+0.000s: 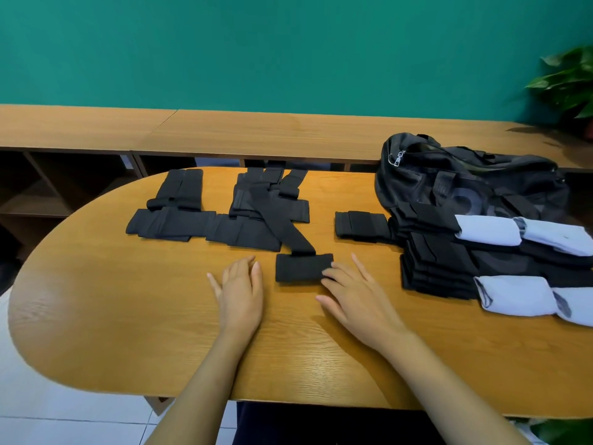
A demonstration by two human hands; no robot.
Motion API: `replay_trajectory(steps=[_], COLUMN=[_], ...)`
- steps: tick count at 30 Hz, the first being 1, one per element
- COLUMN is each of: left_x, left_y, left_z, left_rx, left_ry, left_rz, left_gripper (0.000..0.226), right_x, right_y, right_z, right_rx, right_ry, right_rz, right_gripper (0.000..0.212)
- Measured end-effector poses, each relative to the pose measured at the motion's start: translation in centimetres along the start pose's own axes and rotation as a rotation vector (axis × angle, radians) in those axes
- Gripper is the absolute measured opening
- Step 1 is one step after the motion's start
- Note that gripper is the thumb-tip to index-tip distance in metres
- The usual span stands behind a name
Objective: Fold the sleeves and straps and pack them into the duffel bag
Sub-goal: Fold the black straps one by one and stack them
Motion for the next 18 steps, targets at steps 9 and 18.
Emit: replay_trajectory(steps=[9, 18], left_x=[-1.5, -7.3], left_y=[2.6, 5.5], left_z=[-0.2, 1.9], left_rx=[-0.034, 0.027], left_ry=[-0.052, -0.471], left_rz=[0.272, 0.516], left_gripper=[0.028, 0.069], right_x=[-7.8, -6.9], right_y=[0.8, 2.5], right_z=[-2.3, -1.0], right_rx=[0.163, 0.240], right_ry=[0.082, -0.147], right_rz=[0.011, 0.211], right_gripper=[0.041, 0.060])
Point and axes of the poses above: each hand's wrist, its own x-axis towards the middle knuckle, its own z-axis out of the palm, y = z × x, the point moved 7 cm from there along x, towards the middle knuckle, and after that the axes turned 11 degrees about y, right-handed, at the moved point
